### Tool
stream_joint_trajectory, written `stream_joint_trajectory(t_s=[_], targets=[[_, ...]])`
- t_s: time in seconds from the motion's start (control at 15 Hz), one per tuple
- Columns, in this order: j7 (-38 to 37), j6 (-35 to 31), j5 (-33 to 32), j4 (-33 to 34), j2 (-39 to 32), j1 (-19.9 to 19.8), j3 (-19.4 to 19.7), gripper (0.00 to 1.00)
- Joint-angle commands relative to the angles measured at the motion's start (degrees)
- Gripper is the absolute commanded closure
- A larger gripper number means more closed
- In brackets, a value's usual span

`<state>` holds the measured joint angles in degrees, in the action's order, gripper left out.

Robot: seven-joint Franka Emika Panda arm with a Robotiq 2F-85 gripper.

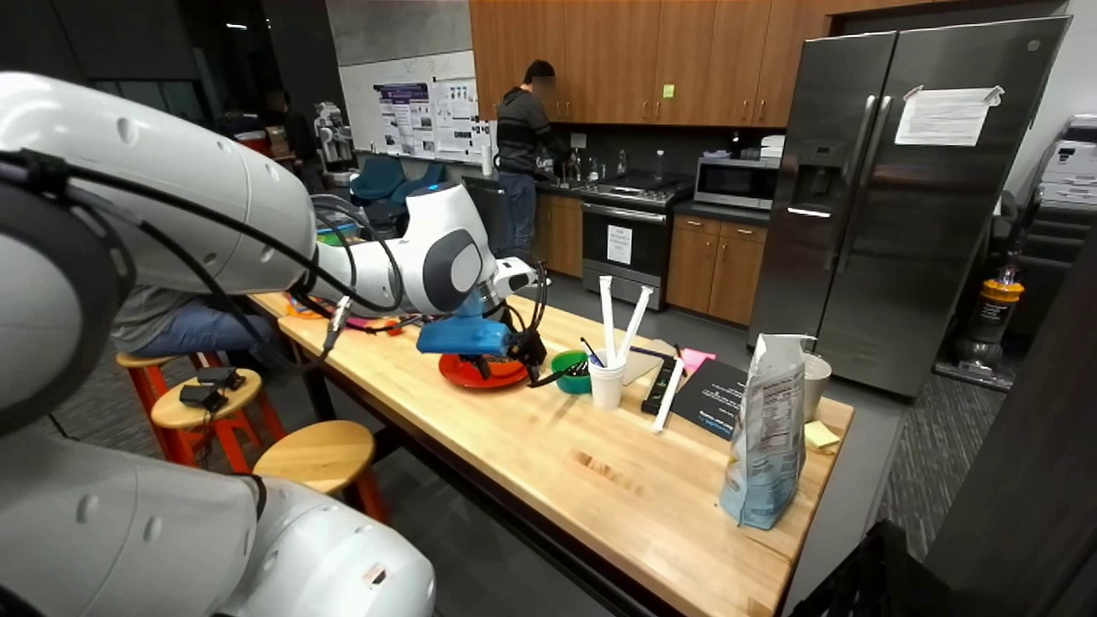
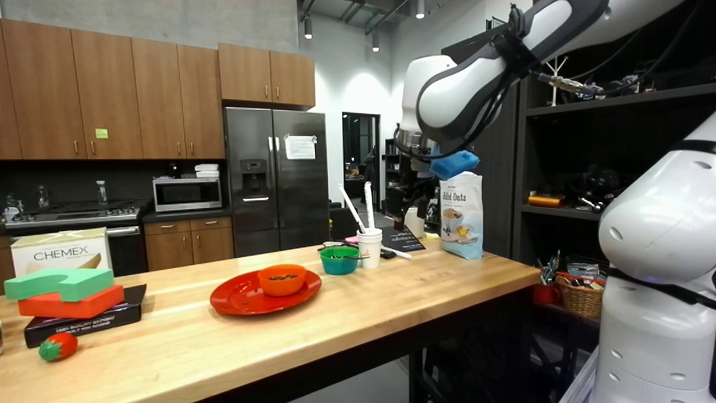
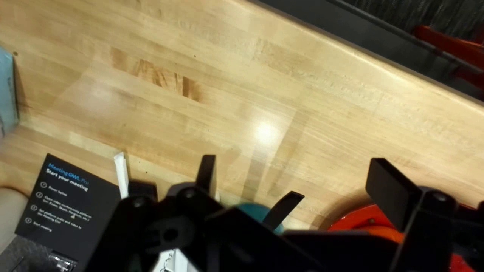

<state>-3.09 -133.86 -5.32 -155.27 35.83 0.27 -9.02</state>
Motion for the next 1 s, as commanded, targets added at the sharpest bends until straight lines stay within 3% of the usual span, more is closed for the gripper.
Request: stream_joint_trajectory(t_s=[0.0, 0.27, 0.33, 0.6, 0.93], targets=[[-4.08, -5.58, -3.75, 0.13, -3.1, -0.4, -2.19, 0.0], [-4.59, -3.96, -2.56, 2.01, -6.31, 1.04, -2.0, 0.0], [4.21, -1.1, -3.24, 7.95, -9.89, -1.26, 4.55, 0.0], [12.92, 7.92, -3.06, 20.05, -16.27, -1.84, 9.55, 0.0], [26.96, 17.29, 4.71, 37.97, -28.13, 0.31, 14.6, 0.0]])
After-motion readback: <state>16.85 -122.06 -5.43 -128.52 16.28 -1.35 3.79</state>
